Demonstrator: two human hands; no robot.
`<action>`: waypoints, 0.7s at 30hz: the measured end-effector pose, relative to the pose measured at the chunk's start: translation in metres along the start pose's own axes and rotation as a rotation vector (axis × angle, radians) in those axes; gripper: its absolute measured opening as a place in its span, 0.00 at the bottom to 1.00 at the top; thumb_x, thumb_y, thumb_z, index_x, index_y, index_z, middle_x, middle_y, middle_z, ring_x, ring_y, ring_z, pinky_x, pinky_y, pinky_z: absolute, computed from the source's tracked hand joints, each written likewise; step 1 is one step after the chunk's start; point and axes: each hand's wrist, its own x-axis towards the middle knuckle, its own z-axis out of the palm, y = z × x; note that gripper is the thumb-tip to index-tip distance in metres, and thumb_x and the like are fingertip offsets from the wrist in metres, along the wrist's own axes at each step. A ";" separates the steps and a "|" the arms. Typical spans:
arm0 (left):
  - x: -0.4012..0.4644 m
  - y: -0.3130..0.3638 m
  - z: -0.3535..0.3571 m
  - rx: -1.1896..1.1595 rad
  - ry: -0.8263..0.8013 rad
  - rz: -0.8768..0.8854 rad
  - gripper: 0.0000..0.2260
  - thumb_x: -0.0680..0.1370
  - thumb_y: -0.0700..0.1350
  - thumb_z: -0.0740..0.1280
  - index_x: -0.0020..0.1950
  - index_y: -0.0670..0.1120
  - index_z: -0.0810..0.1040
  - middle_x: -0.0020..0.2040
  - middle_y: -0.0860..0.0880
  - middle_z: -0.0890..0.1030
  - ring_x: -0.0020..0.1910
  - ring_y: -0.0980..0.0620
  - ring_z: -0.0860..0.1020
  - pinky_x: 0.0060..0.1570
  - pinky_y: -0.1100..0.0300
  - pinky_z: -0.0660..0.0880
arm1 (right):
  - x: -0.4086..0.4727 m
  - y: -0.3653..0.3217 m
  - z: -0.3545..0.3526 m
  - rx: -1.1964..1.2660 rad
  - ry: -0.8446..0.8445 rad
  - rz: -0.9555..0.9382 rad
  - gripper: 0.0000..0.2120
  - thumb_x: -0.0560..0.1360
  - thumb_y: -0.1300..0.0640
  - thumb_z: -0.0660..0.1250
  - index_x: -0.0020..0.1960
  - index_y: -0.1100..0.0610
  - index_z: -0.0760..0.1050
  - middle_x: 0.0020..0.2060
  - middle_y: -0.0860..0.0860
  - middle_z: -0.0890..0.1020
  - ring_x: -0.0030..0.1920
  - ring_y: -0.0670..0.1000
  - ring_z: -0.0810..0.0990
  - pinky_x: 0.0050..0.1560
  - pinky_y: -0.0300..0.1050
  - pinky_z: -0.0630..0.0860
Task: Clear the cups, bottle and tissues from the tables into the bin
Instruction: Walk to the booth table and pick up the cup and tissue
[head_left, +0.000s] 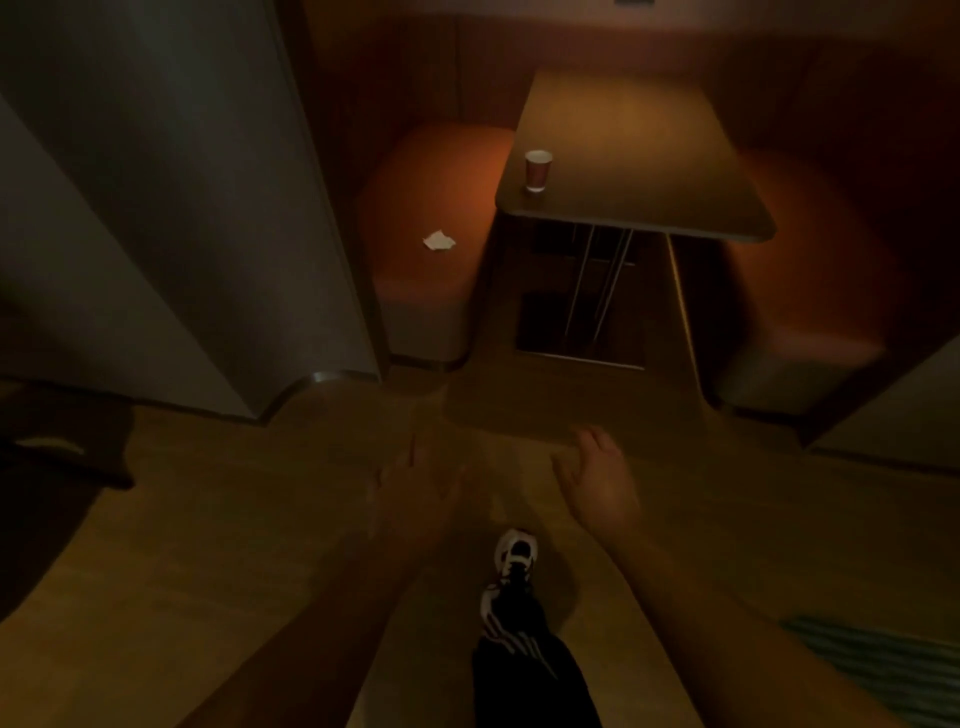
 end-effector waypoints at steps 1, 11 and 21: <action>0.032 0.005 0.003 0.006 -0.004 0.009 0.32 0.78 0.63 0.52 0.77 0.48 0.49 0.76 0.45 0.58 0.72 0.43 0.61 0.69 0.45 0.53 | 0.033 -0.001 0.003 0.016 0.000 -0.002 0.22 0.79 0.51 0.61 0.71 0.56 0.66 0.71 0.55 0.67 0.69 0.55 0.66 0.67 0.49 0.65; 0.344 0.080 -0.033 -0.048 0.175 0.053 0.31 0.76 0.59 0.62 0.74 0.47 0.60 0.73 0.45 0.64 0.70 0.45 0.64 0.65 0.44 0.60 | 0.354 -0.032 -0.027 0.110 0.057 -0.043 0.21 0.78 0.51 0.63 0.69 0.56 0.68 0.70 0.55 0.68 0.68 0.55 0.67 0.65 0.50 0.67; 0.544 0.102 -0.028 -0.035 0.039 0.049 0.32 0.77 0.62 0.55 0.76 0.47 0.54 0.75 0.43 0.60 0.72 0.43 0.60 0.68 0.41 0.57 | 0.547 -0.044 -0.023 0.111 0.053 0.010 0.22 0.79 0.51 0.62 0.70 0.57 0.67 0.70 0.54 0.67 0.69 0.54 0.66 0.68 0.51 0.66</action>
